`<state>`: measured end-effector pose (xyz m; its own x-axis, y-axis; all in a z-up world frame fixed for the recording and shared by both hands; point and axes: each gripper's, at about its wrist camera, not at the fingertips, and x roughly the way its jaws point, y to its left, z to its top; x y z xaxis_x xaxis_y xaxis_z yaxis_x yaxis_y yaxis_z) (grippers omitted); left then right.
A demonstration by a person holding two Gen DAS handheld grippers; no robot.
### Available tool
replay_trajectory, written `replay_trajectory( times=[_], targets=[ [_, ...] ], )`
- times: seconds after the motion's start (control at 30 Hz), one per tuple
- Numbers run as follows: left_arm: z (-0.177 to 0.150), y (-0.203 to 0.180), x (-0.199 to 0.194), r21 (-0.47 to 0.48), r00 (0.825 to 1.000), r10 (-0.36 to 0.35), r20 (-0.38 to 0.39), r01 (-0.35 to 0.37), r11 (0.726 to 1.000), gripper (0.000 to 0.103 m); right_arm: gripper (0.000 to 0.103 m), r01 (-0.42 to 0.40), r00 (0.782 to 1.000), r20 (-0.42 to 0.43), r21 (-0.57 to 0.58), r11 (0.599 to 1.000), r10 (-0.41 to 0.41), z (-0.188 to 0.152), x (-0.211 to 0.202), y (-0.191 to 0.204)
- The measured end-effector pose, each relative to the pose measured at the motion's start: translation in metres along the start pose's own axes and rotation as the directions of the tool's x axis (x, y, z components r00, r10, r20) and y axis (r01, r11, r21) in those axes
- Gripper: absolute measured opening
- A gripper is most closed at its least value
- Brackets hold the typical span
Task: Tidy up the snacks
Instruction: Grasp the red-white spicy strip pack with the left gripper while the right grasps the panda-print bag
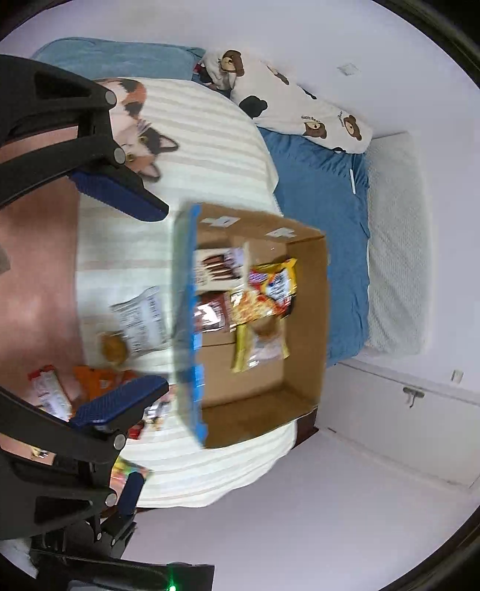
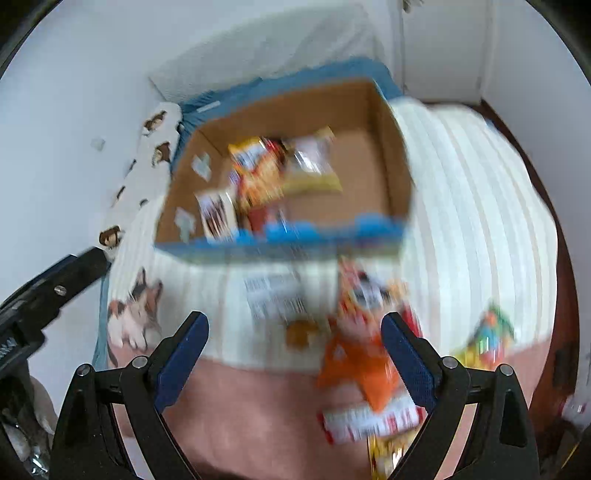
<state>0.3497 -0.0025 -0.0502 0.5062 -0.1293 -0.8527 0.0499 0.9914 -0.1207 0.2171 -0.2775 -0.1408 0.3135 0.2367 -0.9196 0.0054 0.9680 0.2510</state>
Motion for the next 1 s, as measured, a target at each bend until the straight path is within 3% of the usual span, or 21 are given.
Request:
replay_trajectory(
  times=[0.13, 0.27, 0.47, 0.5, 0.6, 0.67, 0.77, 0.87, 0.93, 1.0],
  targets=[
    [-0.046, -0.029, 0.017, 0.058, 0.999, 0.016, -0.048, -0.013, 0.998, 0.085, 0.097, 0.009, 0.998, -0.059, 0.158, 0.987, 0.000, -0.055, 0.006, -0.049],
    [-0.086, -0.063, 0.057, 0.149, 0.989, 0.012, -0.149, 0.010, 0.989, 0.085, 0.097, 0.129, 0.982, -0.174, 0.298, 0.946, -0.079, -0.117, 0.037, -0.102],
    [-0.138, -0.120, 0.110, 0.337, 0.967, 0.051, -0.248, 0.037, 0.941, 0.085, 0.096, 0.234, 0.954, -0.272, 0.395, 0.888, -0.131, -0.173, 0.072, -0.150],
    [-0.145, -0.130, 0.120, 0.369, 0.962, 0.062, -0.265, 0.042, 0.928, 0.085, 0.096, 0.227, 0.954, -0.276, 0.427, 0.875, -0.113, -0.180, 0.076, -0.158],
    [-0.160, -0.153, 0.147, 0.436, 0.946, 0.075, -0.315, 0.074, 0.897, 0.085, 0.079, 0.174, 0.965, -0.257, 0.508, 0.843, -0.044, -0.199, 0.085, -0.180],
    [-0.166, -0.168, 0.162, 0.481, 0.935, 0.082, -0.344, 0.101, 0.871, 0.085, 0.060, 0.146, 0.974, -0.226, 0.515, 0.845, -0.030, -0.204, 0.080, -0.188],
    [-0.177, -0.192, 0.183, 0.542, 0.917, 0.073, -0.392, 0.167, 0.824, 0.085, 0.059, 0.135, 0.980, -0.197, 0.490, 0.861, -0.042, -0.205, 0.068, -0.200],
    [-0.184, -0.213, 0.196, 0.584, 0.899, 0.059, -0.433, 0.230, 0.779, 0.085, 0.062, 0.091, 0.976, -0.217, 0.475, 0.875, 0.016, -0.202, 0.069, -0.214],
    [-0.187, -0.221, 0.200, 0.597, 0.899, 0.077, -0.432, 0.221, 0.771, 0.085, 0.069, 0.071, 0.975, -0.219, 0.479, 0.875, 0.041, -0.203, 0.068, -0.218],
    [-0.187, -0.224, 0.199, 0.598, 0.902, 0.064, -0.428, 0.229, 0.768, 0.078, 0.075, 0.073, 0.978, -0.207, 0.499, 0.863, 0.038, -0.205, 0.063, -0.226]
  ],
)
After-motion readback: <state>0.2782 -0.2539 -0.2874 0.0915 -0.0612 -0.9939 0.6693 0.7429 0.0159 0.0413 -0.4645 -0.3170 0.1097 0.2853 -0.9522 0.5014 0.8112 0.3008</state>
